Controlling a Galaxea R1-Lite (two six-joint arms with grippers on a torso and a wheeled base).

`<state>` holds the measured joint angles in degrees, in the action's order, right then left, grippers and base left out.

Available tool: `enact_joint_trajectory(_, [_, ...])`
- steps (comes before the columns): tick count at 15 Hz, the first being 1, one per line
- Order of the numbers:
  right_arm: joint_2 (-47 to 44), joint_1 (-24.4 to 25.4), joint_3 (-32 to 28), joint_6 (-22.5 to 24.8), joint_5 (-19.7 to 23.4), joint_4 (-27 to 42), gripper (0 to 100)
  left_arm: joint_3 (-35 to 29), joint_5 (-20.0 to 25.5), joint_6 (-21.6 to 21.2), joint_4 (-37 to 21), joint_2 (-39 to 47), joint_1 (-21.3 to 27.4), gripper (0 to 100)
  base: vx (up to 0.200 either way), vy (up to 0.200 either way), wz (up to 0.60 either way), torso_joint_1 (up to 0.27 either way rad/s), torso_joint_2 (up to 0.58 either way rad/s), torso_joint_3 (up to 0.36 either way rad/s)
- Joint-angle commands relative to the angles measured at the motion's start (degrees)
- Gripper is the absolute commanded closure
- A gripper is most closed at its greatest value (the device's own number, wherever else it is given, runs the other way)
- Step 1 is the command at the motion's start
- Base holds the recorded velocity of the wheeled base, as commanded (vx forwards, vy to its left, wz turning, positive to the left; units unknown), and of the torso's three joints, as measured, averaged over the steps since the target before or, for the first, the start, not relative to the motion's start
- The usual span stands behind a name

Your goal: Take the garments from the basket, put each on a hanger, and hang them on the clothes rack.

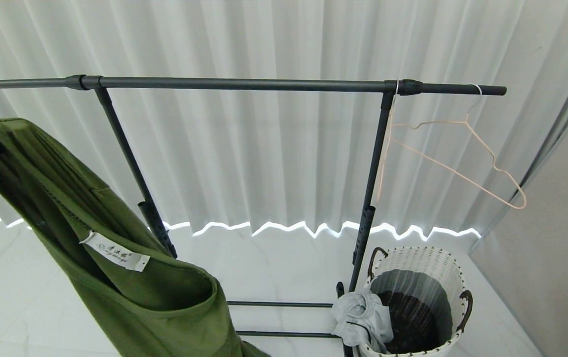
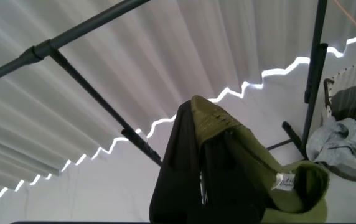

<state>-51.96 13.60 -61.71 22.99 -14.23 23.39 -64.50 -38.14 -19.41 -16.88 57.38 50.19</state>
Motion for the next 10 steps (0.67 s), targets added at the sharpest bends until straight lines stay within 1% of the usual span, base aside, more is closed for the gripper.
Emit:
enact_joint_trajectory(1, [-0.16,0.02,0.10,0.04,-0.01,0.07,0,-0.01,0.00,-0.02,0.01,0.28,0.00,100,0.200,0.000,0.00,-0.007,-0.01,0.007])
enact_joint_trajectory(5, [0.10,0.02,2.65,-0.14,-0.01,-0.10,0,-0.01,0.00,-0.02,0.01,0.36,0.00,100,0.200,0.000,0.00,0.002,0.00,0.004])
enact_joint_trajectory(8, [-0.43,-0.07,3.17,-0.32,-0.01,-0.10,0,0.08,0.00,-0.02,0.01,0.45,0.00,100,0.200,0.000,0.00,0.004,0.00,0.002])
enact_joint_trajectory(10, [-1.92,-1.48,3.26,-0.93,0.43,-0.10,0,0.08,0.00,0.07,0.01,0.89,0.00,100,0.200,0.000,0.00,0.005,0.00,0.007])
